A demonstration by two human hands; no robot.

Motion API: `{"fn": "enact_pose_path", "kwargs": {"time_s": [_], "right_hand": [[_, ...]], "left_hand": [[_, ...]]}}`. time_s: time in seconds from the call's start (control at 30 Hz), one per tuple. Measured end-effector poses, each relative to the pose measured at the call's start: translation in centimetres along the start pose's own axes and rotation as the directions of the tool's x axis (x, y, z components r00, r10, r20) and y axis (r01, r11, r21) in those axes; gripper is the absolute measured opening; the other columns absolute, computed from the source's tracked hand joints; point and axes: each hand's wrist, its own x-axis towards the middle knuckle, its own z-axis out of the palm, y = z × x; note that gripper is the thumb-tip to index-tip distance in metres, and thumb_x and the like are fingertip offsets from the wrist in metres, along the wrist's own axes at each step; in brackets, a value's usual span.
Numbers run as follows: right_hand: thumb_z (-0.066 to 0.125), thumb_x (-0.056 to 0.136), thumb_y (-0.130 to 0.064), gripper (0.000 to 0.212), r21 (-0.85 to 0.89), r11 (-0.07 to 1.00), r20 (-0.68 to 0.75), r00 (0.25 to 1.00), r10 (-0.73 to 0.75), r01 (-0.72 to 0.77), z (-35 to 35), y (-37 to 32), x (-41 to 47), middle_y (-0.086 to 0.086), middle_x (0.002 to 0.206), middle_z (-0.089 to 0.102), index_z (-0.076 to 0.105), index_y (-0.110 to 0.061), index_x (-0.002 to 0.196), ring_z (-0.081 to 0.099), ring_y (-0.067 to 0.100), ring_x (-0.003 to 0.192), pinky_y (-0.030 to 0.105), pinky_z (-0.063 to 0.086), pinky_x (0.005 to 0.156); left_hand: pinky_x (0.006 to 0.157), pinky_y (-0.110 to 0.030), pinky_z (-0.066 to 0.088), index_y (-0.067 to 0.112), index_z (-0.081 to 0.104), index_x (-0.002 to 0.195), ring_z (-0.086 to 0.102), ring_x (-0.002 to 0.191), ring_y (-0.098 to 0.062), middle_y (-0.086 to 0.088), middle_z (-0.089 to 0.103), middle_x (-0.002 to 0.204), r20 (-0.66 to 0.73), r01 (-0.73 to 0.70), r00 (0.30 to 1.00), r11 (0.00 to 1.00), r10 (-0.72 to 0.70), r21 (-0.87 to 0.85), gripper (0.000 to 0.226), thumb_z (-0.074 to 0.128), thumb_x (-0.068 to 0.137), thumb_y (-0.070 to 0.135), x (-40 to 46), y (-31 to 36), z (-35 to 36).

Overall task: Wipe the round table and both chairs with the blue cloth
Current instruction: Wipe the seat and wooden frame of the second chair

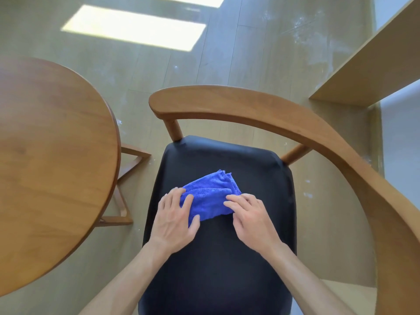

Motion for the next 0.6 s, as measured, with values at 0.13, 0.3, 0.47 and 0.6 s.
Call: {"fn": "enact_pose_path", "kwargs": {"time_s": [0.13, 0.3, 0.47, 0.6], "right_hand": [[0.043, 0.083, -0.017, 0.035, 0.084, 0.978, -0.088, 0.976, 0.198, -0.191, -1.0, 2.7, -2.0, -0.004, 0.122, 0.062, 0.069, -0.015, 0.107, 0.052, 0.016, 0.107, 0.030, 0.041, 0.086], [0.038, 0.087, -0.028, 0.044, 0.030, 0.924, -0.053, 0.923, 0.382, -0.381, -0.7, 7.5, -5.8, 0.000, 0.130, 0.054, 0.065, -0.012, 0.119, 0.048, 0.020, 0.115, 0.038, 0.043, 0.098], [0.041, 0.088, -0.036, 0.052, -0.090, 0.858, -0.020, 0.862, 0.506, -0.506, 1.4, 8.7, -7.2, 0.008, 0.146, 0.040, 0.055, -0.017, 0.134, 0.037, 0.028, 0.129, 0.047, 0.040, 0.104], [0.037, 0.089, -0.038, 0.055, -0.115, 0.821, -0.071, 0.829, 0.554, -0.559, 3.3, 7.8, -6.8, 0.014, 0.147, 0.038, 0.056, -0.014, 0.134, 0.036, 0.035, 0.133, 0.052, 0.039, 0.105]], "left_hand": [[0.099, -0.058, 0.037, 0.029, 0.045, 0.138, 0.042, 0.129, -0.035, -0.014, 0.042, 0.142, 0.097, -0.182, 0.980, 0.981, 0.175, 0.072, 0.061, 0.043, 0.082, 0.054, 3.7, 1.3, 0.8], [0.067, -0.038, 0.045, 0.038, 0.044, 0.131, 0.053, 0.094, -0.032, -0.013, 0.051, 0.125, 0.156, -0.335, 0.937, 0.928, 0.312, 0.162, 0.060, 0.044, 0.077, 0.064, 7.2, 0.7, 2.2], [0.060, -0.037, 0.047, 0.032, 0.050, 0.126, 0.051, 0.078, -0.030, -0.012, 0.051, 0.110, -0.037, -0.183, 0.982, 0.981, 0.186, 0.070, 0.055, 0.046, 0.080, 0.060, 5.8, 1.7, 4.7], [0.065, -0.040, 0.051, 0.028, 0.050, 0.128, 0.055, 0.081, -0.031, -0.012, 0.051, 0.107, -0.121, 0.159, 0.978, 0.981, -0.172, -0.110, 0.054, 0.044, 0.082, 0.055, 3.7, 3.0, 5.2]]}}
